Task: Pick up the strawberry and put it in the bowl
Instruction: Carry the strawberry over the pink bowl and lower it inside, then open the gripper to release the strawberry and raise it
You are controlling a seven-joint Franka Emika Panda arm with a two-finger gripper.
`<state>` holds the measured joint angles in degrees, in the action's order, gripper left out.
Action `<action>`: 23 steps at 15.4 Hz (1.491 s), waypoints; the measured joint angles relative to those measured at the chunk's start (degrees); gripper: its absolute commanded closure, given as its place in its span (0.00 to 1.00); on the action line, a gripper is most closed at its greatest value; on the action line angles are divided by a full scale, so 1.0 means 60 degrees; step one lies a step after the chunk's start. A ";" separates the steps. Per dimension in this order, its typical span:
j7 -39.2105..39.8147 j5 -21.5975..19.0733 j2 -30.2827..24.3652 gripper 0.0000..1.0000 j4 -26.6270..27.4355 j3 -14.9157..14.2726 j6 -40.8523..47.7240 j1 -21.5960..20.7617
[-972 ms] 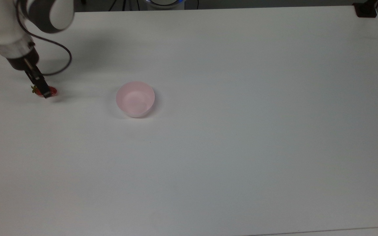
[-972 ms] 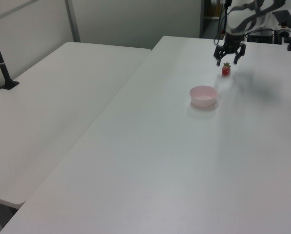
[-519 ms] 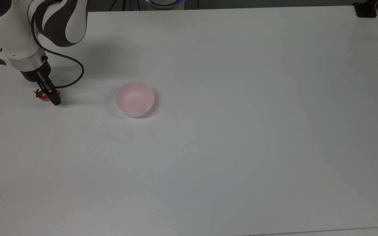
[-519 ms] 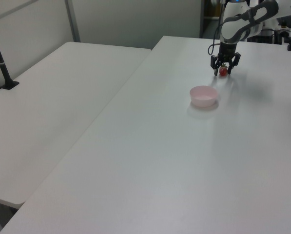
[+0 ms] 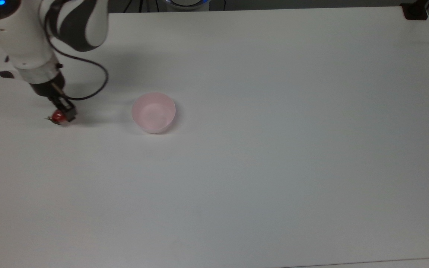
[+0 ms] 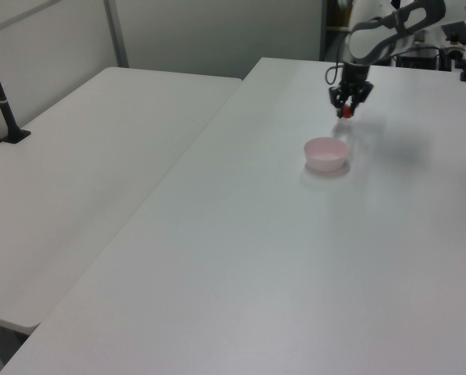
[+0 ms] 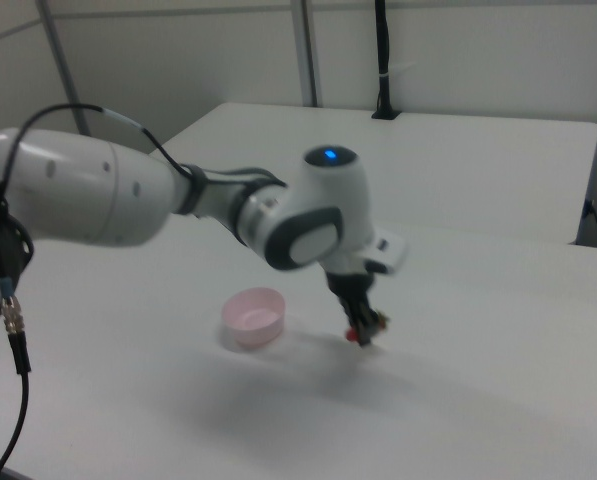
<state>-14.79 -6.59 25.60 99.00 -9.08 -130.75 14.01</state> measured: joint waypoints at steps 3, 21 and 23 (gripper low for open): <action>0.0018 0.0393 -0.0676 0.63 -0.0041 0.0502 0.1209 -0.0922; -0.0430 0.1290 -0.1158 0.00 -0.0030 0.0827 0.2841 -0.2344; -0.0430 0.1300 -0.1762 0.00 -0.0337 0.0827 0.3594 -0.2347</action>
<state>-17.37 1.21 15.03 96.97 -4.12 -109.18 -0.07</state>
